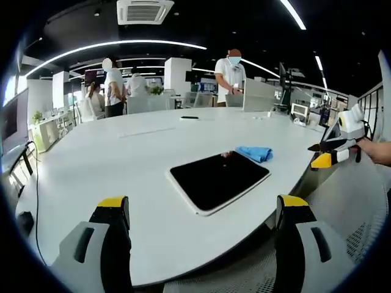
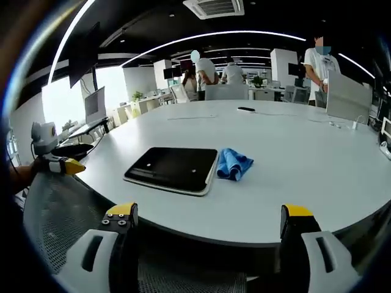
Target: Wipe the mirror surface with the cleaning cloth until all visible marks leave the cleaned area.
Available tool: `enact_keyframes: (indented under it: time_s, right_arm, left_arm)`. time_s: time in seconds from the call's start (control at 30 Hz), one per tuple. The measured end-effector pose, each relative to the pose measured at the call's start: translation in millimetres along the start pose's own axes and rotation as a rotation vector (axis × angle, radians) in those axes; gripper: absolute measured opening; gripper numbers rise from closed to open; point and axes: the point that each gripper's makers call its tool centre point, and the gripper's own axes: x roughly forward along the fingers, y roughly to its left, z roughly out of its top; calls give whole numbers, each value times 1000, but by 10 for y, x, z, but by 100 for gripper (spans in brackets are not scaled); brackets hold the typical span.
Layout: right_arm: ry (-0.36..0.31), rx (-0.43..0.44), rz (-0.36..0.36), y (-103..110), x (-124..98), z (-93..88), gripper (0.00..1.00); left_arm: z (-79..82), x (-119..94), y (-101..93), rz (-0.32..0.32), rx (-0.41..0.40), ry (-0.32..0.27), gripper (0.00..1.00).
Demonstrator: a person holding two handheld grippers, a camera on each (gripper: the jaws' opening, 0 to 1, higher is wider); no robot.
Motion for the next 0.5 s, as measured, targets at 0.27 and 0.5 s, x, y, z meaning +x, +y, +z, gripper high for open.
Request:
enact_keyframes:
  time_s: [0.27,0.5]
  right_arm:
    - [12,-1,5,7,3,-23,95]
    - [25,2,6,14,1,-47,95]
  left_arm:
    - [-2,-7,23,12,-3,-1,99]
    - [-19,-7,11,3,-5,7,99]
